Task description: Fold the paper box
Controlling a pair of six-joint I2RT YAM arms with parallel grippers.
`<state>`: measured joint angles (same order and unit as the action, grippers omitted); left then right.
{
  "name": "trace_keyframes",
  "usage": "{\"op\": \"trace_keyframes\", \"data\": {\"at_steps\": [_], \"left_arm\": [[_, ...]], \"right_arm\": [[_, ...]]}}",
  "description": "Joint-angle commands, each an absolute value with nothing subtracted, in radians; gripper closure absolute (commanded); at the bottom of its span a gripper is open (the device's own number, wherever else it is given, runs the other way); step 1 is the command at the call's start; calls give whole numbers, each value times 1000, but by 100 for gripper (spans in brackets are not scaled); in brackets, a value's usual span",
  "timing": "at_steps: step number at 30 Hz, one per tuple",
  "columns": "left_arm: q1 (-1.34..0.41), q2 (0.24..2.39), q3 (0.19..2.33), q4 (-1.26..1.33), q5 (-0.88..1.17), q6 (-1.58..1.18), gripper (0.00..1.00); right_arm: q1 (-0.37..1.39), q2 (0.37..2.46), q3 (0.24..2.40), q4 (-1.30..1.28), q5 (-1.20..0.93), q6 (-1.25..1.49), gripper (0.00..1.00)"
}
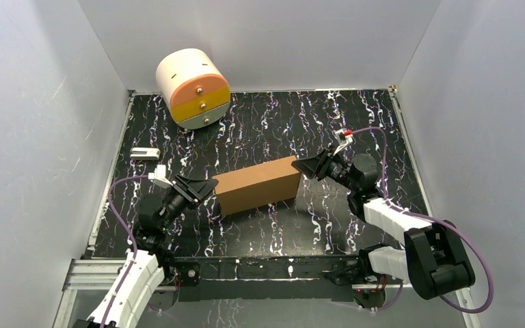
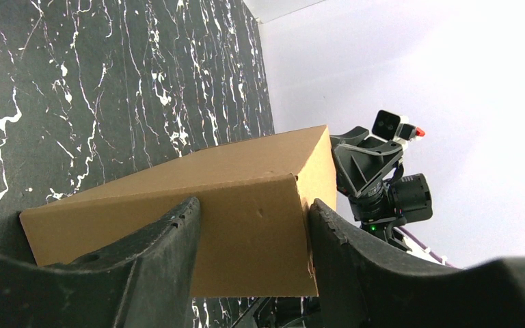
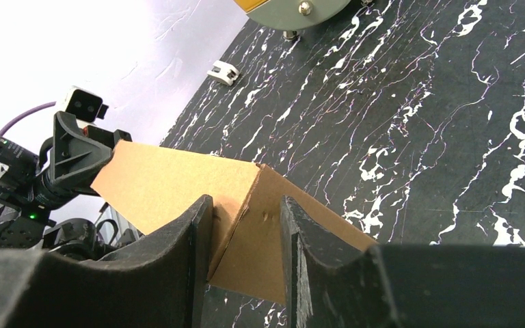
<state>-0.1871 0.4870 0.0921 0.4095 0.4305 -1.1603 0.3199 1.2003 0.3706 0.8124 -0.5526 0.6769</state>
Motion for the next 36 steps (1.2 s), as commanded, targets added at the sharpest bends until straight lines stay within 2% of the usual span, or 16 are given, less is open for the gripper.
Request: {"op": "trace_keyframes", "data": {"at_steps": [1, 5, 7, 12, 15, 17, 26, 31, 36], "left_arm": [[-192, 566, -11, 175, 431, -1064, 78], [-192, 686, 22, 260, 420, -1031, 91], [-193, 754, 54, 327, 423, -1027, 92], [-193, 841, 200, 306, 414, -916, 82], [-193, 828, 292, 226, 395, -834, 72], [-192, 807, 347, 154, 374, -773, 67], [-193, 796, 626, -86, 357, -495, 30], [-193, 874, 797, -173, 431, -326, 21], [-207, 930, 920, -211, 515, -181, 17]], "right_arm": [[322, 1278, 275, 463, -551, 545, 63], [322, 1247, 290, 457, -555, 545, 63], [322, 1226, 305, 447, -557, 546, 63], [322, 1151, 361, 372, -537, 525, 60], [322, 1105, 411, 300, -517, 492, 56], [322, 1078, 450, 246, -498, 463, 51], [322, 959, 634, 46, -431, 375, 18], [321, 872, 728, -99, -353, 304, 2], [322, 742, 765, -197, -263, 213, 1]]}}
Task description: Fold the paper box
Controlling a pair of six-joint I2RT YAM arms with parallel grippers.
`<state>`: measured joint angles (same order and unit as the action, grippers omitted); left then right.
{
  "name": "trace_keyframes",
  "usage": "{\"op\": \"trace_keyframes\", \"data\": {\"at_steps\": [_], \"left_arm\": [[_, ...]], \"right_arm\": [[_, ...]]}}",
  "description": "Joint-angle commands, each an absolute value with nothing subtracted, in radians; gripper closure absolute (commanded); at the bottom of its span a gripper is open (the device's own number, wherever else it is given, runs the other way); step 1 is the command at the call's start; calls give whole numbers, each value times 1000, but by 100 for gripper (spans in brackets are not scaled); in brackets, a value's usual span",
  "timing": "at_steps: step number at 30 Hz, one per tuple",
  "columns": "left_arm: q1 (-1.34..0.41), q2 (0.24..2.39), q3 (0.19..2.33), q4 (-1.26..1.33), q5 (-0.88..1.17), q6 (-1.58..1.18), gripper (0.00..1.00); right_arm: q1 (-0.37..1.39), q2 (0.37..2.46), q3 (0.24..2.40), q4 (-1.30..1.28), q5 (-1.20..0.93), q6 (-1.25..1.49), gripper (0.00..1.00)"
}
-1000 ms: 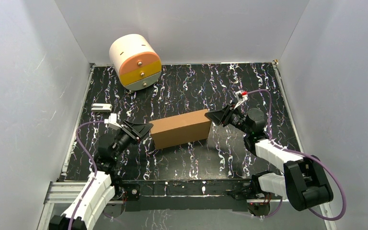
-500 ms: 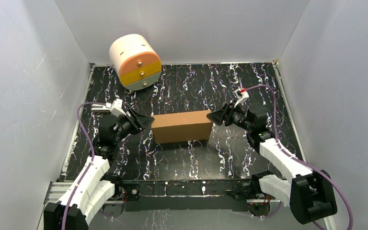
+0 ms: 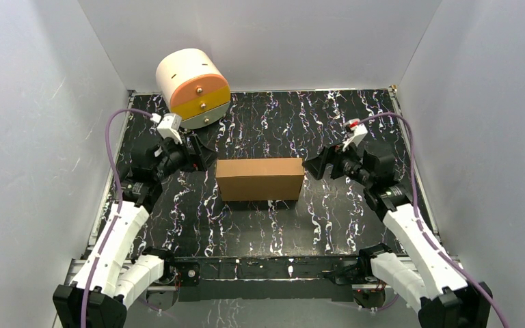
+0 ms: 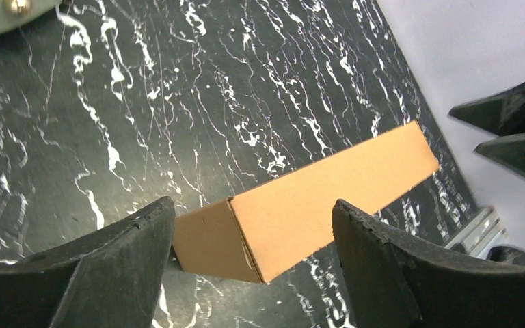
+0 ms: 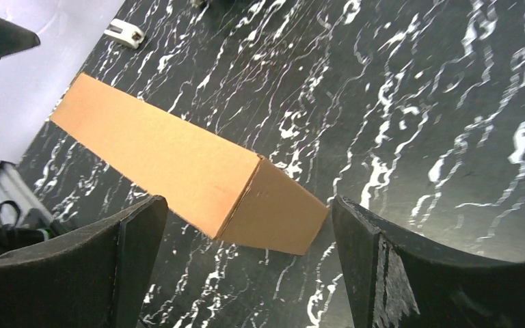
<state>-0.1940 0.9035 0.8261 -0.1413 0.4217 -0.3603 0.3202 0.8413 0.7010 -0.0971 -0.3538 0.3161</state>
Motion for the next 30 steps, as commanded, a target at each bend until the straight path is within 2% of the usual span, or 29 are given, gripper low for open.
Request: {"op": "trace_keyframes", "data": {"at_steps": [1, 9, 17, 30], "left_arm": [[-216, 940, 939, -219, 527, -142, 17], [-371, 1108, 1101, -381, 525, 121, 15], [-569, 1231, 1211, -459, 478, 385, 14], [-619, 1439, 1354, -609, 577, 578, 14]], "right_arm": [[322, 715, 766, -210, -248, 195, 1], [322, 520, 710, -239, -227, 134, 1], [322, 436, 702, -263, -215, 54, 2], [322, 443, 700, -273, -227, 8, 1]]}}
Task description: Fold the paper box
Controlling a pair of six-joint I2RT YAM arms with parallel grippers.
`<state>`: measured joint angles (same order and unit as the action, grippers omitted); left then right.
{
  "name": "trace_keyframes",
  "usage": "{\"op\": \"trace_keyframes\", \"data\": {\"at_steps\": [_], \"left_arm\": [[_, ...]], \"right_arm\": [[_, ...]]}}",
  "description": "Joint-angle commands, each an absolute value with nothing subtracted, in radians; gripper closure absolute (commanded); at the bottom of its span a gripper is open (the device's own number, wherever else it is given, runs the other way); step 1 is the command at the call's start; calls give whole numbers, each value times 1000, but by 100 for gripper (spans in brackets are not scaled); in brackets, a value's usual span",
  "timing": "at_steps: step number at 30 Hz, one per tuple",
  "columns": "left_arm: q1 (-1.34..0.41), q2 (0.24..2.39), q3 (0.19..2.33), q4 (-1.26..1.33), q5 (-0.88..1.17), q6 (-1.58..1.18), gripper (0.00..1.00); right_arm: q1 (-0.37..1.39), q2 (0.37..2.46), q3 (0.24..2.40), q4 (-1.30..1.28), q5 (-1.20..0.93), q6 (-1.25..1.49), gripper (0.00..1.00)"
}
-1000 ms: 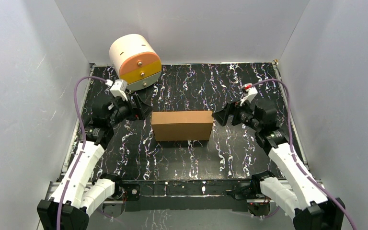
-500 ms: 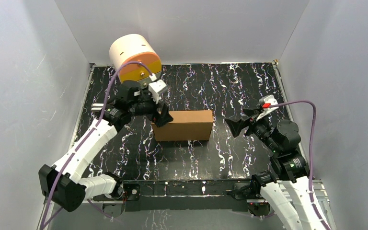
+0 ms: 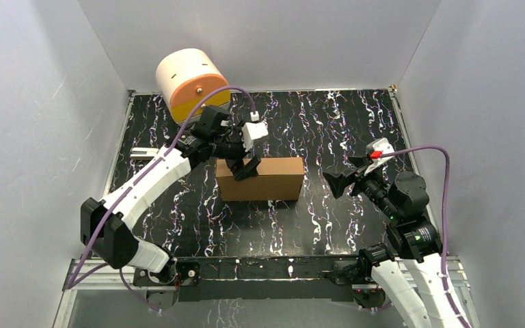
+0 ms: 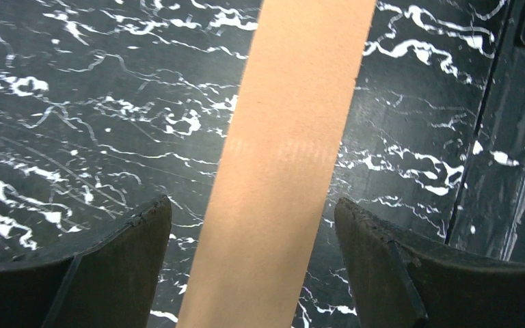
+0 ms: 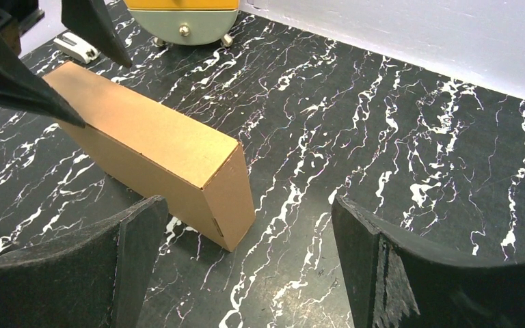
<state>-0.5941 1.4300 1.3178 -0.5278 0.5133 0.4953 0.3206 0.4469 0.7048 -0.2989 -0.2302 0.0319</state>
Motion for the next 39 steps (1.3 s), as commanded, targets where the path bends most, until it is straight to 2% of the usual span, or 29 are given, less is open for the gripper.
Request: {"op": "trace_keyframes", "data": {"at_steps": [1, 8, 16, 19, 23, 25, 32, 36, 39], "left_arm": [[-622, 1444, 1360, -620, 593, 582, 14], [-636, 1498, 1366, -617, 572, 594, 14], [-684, 1538, 1372, -615, 498, 633, 21], [-708, 1521, 1373, -608, 464, 659, 29], [-737, 1482, 1361, -557, 414, 701, 49], [-752, 1466, 1346, -524, 379, 725, 54], [-833, 1373, 1199, -265, 206, 831, 52], [-863, 1349, 1022, 54, 65, 911, 50], [-892, 1351, 882, 281, 15, 977, 48]], "right_arm": [[322, 442, 696, -272, -226, 8, 1], [322, 436, 681, -261, -236, 6, 1], [322, 413, 668, -255, -241, 5, 1], [322, 405, 663, -249, -241, 5, 1], [322, 397, 658, -245, -234, 7, 2], [322, 394, 655, -245, -231, 8, 2], [322, 364, 646, -240, -195, 13, 3], [322, 356, 642, -234, -185, 18, 3], [322, 252, 590, -172, -152, 15, 4]]}}
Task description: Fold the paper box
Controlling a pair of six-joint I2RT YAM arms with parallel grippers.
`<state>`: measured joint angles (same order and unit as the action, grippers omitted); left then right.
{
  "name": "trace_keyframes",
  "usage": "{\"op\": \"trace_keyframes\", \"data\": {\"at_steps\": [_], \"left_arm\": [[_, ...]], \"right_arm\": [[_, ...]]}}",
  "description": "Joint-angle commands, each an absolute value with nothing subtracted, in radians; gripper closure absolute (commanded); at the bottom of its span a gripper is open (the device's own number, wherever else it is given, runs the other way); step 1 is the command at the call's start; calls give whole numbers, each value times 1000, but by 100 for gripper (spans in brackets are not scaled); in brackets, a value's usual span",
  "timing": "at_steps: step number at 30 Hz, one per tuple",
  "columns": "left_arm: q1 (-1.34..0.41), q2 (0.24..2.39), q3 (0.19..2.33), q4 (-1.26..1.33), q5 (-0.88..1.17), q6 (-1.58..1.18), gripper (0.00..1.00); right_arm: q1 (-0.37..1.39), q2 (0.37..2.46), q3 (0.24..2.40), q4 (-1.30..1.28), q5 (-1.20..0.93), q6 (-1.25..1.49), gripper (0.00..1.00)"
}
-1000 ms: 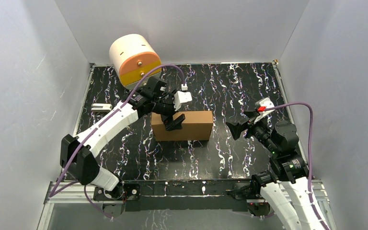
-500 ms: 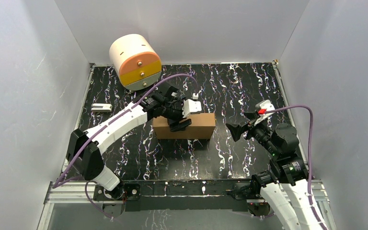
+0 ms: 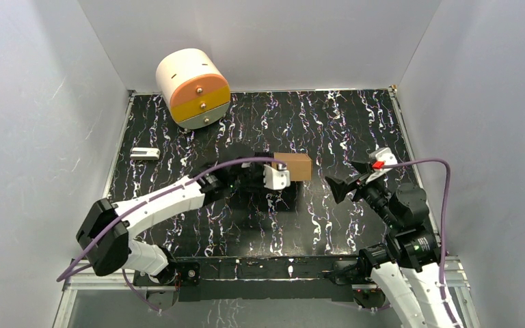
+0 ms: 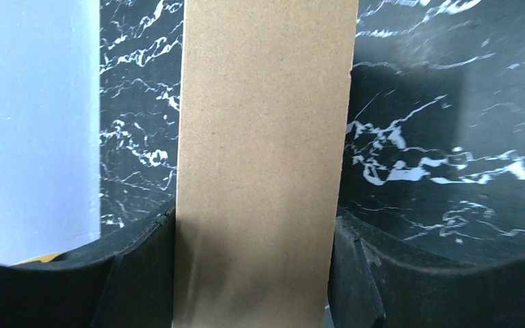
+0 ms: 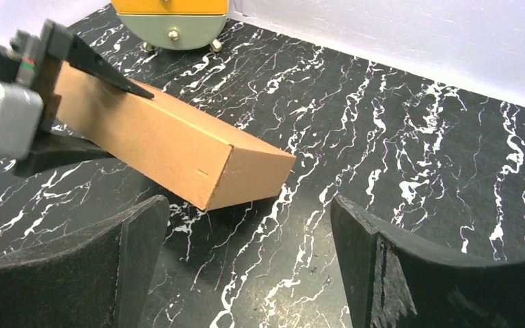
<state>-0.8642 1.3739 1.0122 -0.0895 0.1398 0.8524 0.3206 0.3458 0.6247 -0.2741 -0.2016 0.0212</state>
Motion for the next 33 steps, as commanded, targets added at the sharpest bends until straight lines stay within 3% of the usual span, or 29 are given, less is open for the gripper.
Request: {"op": "trace_keyframes", "data": {"at_steps": [1, 4, 7, 8, 12, 18, 27, 33], "left_arm": [[-905, 1358, 858, 314, -3, 995, 48], [-935, 1404, 920, 192, -28, 857, 49], [-949, 1422, 908, 132, 21, 715, 43], [-953, 1406, 851, 224, 17, 714, 39], [-961, 1403, 782, 298, -29, 701, 29], [-971, 1363, 782, 264, -72, 620, 14], [-969, 1269, 850, 171, -164, 460, 9], [-969, 1187, 845, 66, -74, 371, 9]], "right_arm": [[322, 203, 571, -155, -105, 22, 5], [323, 189, 663, -176, 67, 134, 2], [324, 265, 794, -310, 30, 161, 2], [325, 263, 820, -361, 48, 167, 2], [325, 150, 777, -327, 37, 232, 2], [324, 209, 846, -406, 34, 175, 1], [327, 209, 775, -372, 46, 145, 2], [327, 215, 755, -365, 54, 132, 1]]}}
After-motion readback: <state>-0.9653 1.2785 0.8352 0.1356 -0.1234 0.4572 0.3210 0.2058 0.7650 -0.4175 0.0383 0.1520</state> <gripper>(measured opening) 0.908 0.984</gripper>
